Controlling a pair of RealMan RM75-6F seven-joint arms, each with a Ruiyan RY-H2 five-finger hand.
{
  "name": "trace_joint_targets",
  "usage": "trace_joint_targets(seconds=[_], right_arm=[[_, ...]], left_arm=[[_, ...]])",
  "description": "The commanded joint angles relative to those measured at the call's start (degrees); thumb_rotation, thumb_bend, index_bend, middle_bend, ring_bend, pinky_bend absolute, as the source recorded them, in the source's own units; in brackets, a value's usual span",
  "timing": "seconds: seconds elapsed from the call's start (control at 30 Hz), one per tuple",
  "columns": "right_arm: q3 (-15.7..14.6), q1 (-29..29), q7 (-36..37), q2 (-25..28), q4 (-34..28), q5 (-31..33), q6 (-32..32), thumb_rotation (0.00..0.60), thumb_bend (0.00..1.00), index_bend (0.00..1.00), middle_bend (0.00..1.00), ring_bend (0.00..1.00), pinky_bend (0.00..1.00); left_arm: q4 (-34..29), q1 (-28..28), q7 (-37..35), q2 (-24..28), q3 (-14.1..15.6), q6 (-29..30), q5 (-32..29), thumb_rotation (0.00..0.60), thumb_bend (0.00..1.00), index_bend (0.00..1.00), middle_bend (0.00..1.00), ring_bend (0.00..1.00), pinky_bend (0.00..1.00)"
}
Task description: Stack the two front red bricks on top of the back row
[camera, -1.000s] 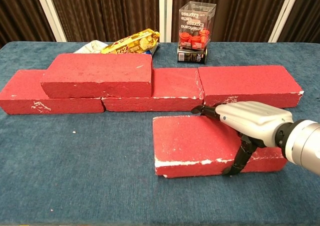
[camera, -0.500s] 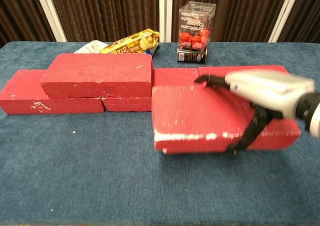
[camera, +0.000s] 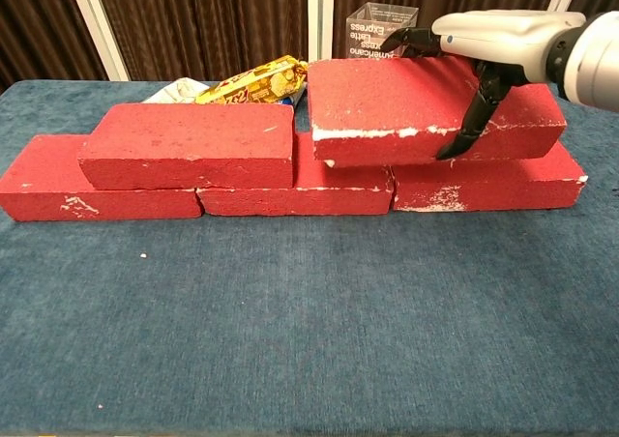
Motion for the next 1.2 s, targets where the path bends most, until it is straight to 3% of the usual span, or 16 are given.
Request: trace_joint_targets(seconds=[0.03,0.2,0.57,1.2], right_arm=[[0.2,2.1,1.6,-0.8,3.7,2.6,-3.0,0.6,0.04,0.0,0.15,0.12,0.19],[-0.3,3.6,5.8,-2.1,9.1,2.6,-7.4,0.6,0.04,0.0,0.14,0.12,0.18],[-1.7,6.2,10.0,-5.0,16.3,-0.2,-10.8,0.6,0.04,0.0,0.13,0.12,0.16],[-3.2,7.4,11.5,-7.6,19.1,1.2,-9.4,0.6,0.04,0.0,0.12,0.11,0.15]], left_arm=[[-0.1,-0.2,0.0,0.0,-0.2,-0.3,-0.1,0.6,0.01,0.0,0.0,0.0,0.0],[0.3,-1.1,-0.6,0.0,-0.7,-1.4,-0.2,0.6,0.01,0.0,0.0,0.0,0.0],[1.5,-0.8,-1.1,-1.8,-1.5,0.3,-0.1,0.6,0.01,0.0,0.0,0.0,0.0],[3.0,-0.6,-1.6,-2.8,-1.8,1.5,0.6,0.6,0.01,0.0,0.0,0.0,0.0]])
